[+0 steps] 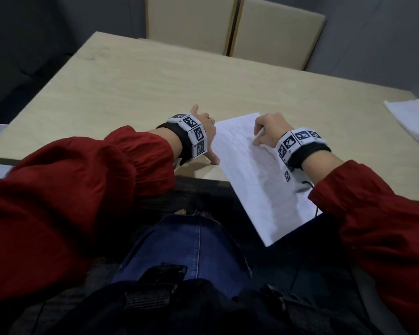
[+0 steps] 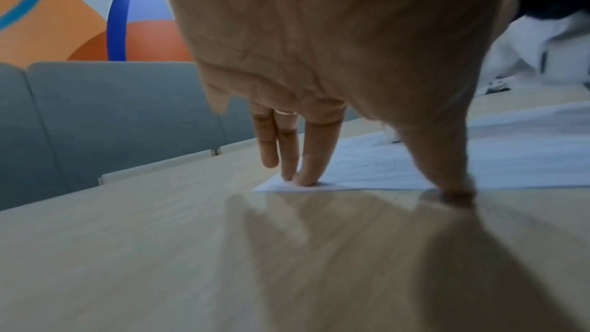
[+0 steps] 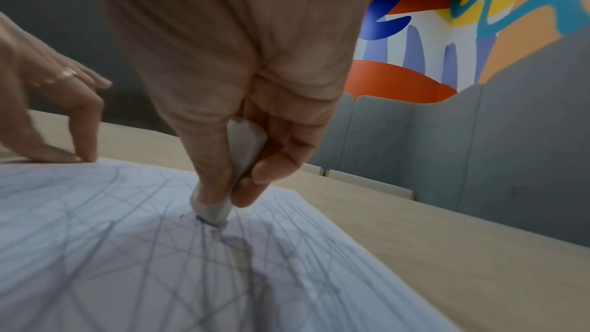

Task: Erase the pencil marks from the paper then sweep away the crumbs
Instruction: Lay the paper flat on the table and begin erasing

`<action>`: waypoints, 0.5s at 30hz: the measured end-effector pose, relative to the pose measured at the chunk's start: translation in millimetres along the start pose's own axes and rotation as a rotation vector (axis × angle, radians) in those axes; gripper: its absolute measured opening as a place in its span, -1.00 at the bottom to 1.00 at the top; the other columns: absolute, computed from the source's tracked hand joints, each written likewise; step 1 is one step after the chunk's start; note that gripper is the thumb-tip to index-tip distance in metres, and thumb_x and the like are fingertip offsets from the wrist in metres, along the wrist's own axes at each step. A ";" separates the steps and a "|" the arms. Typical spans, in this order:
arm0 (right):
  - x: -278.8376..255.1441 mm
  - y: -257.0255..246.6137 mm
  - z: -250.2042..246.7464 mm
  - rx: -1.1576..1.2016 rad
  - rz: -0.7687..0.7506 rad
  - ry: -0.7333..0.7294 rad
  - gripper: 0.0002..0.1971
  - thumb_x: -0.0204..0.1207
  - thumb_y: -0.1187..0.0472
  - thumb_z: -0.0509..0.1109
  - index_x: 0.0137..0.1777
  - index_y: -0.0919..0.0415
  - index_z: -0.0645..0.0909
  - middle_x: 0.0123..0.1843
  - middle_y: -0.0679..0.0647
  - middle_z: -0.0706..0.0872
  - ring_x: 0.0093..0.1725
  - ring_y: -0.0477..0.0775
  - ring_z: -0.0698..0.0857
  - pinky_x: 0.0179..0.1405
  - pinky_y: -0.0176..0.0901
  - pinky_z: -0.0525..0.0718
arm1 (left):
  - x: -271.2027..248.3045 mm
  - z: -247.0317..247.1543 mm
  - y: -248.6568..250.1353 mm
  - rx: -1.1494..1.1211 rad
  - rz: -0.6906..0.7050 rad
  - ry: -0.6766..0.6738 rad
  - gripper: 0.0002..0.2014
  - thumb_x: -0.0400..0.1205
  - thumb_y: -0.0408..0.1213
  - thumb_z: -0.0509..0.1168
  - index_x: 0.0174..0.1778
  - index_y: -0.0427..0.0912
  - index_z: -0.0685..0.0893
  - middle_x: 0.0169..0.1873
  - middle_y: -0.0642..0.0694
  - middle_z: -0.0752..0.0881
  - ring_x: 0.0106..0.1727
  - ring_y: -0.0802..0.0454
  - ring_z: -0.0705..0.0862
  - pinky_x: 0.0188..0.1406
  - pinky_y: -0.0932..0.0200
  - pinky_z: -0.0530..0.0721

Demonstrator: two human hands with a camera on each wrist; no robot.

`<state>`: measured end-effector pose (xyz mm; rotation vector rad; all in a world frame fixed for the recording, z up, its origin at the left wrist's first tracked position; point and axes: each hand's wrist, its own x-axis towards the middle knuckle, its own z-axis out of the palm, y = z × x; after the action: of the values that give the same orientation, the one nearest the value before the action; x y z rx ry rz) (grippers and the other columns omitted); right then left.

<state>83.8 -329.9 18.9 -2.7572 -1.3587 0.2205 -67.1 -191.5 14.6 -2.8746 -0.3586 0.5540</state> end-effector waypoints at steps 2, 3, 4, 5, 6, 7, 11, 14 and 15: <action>5.3 -1.3 -3.0 -0.005 0.001 -0.003 -0.80 0.29 0.39 0.61 -0.13 0.30 0.67 0.00 0.23 0.73 0.05 0.24 0.70 -0.08 -0.09 0.64 | 2.2 -1.7 4.0 -0.136 0.034 0.013 -0.39 0.43 0.35 0.38 -0.04 -0.21 0.75 0.23 -0.16 0.66 0.22 -0.17 0.64 0.36 -0.20 0.54; 8.1 -1.6 -4.2 -0.006 0.000 0.013 -0.81 0.31 0.41 0.59 -0.12 0.32 0.68 0.02 0.23 0.73 0.06 0.24 0.69 -0.11 -0.11 0.60 | 3.1 -1.3 6.6 -0.212 0.065 0.029 -0.54 0.45 0.20 0.44 -0.13 -0.18 0.77 0.30 -0.17 0.65 0.16 -0.16 0.68 0.21 -0.13 0.65; 9.5 -2.2 -5.0 0.001 0.015 0.037 -0.83 0.35 0.42 0.55 -0.08 0.34 0.69 0.05 0.23 0.73 0.09 0.23 0.68 -0.12 -0.15 0.55 | 4.3 -0.1 9.8 -0.278 0.093 0.044 -0.64 0.48 0.08 0.46 -0.12 -0.19 0.78 0.38 -0.20 0.60 0.13 -0.15 0.69 0.12 -0.08 0.69; 11.1 -1.6 -5.2 0.018 0.032 0.058 -0.85 0.39 0.42 0.50 -0.04 0.35 0.70 0.09 0.22 0.72 0.11 0.22 0.67 -0.12 -0.19 0.51 | 4.9 1.6 13.0 -0.317 0.109 0.052 -0.66 0.52 0.00 0.44 -0.01 -0.22 0.78 0.41 -0.22 0.59 0.10 -0.15 0.69 0.08 -0.01 0.68; 11.0 -1.1 -4.9 0.034 0.064 0.061 -0.85 0.43 0.41 0.45 0.00 0.35 0.70 0.12 0.21 0.71 0.11 0.20 0.66 -0.12 -0.21 0.49 | 5.0 3.6 16.0 -0.334 0.119 0.055 -0.64 0.56 -0.04 0.41 0.13 -0.24 0.73 0.35 -0.24 0.63 0.09 -0.14 0.68 0.04 0.04 0.65; 10.9 0.9 -3.9 0.048 0.098 0.048 -0.84 0.45 0.41 0.43 0.02 0.35 0.70 0.13 0.21 0.70 0.07 0.18 0.65 -0.14 -0.21 0.50 | 5.3 5.5 17.7 -0.330 0.119 0.053 -0.61 0.60 -0.05 0.38 0.23 -0.24 0.68 0.26 -0.22 0.68 0.10 -0.14 0.66 0.02 0.05 0.61; 12.1 10.1 -4.5 0.136 0.184 -0.005 -0.83 0.39 0.38 0.47 -0.02 0.30 0.74 0.10 0.24 0.74 -0.10 0.10 0.62 -0.26 -0.23 0.54 | 4.2 1.9 18.2 -0.353 0.155 0.094 -0.66 0.65 -0.06 0.30 0.25 -0.17 0.70 0.09 -0.11 0.76 0.17 -0.11 0.67 0.07 0.05 0.62; 13.5 9.5 -13.2 0.088 0.098 -0.104 -0.79 0.34 0.34 0.58 -0.01 0.24 0.76 0.05 0.19 0.78 0.01 0.14 0.71 -0.12 -0.19 0.58 | 11.1 -9.0 11.6 -0.449 0.156 0.126 -0.64 0.64 -0.10 0.35 0.31 -0.16 0.70 0.17 -0.10 0.76 0.24 -0.06 0.67 0.24 0.12 0.58; 14.2 8.7 -15.7 0.068 0.062 -0.139 -0.76 0.33 0.32 0.61 0.00 0.23 0.76 0.04 0.17 0.79 0.04 0.14 0.72 -0.11 -0.20 0.56 | 17.2 -11.6 9.3 -0.447 0.136 0.135 -0.62 0.64 -0.10 0.36 0.34 -0.15 0.68 0.22 -0.11 0.74 0.27 -0.07 0.65 0.26 0.13 0.55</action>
<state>101.6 -323.8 32.0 -2.7759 -1.2701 0.4613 -45.3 -197.3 17.2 -3.3648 -0.2977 0.3291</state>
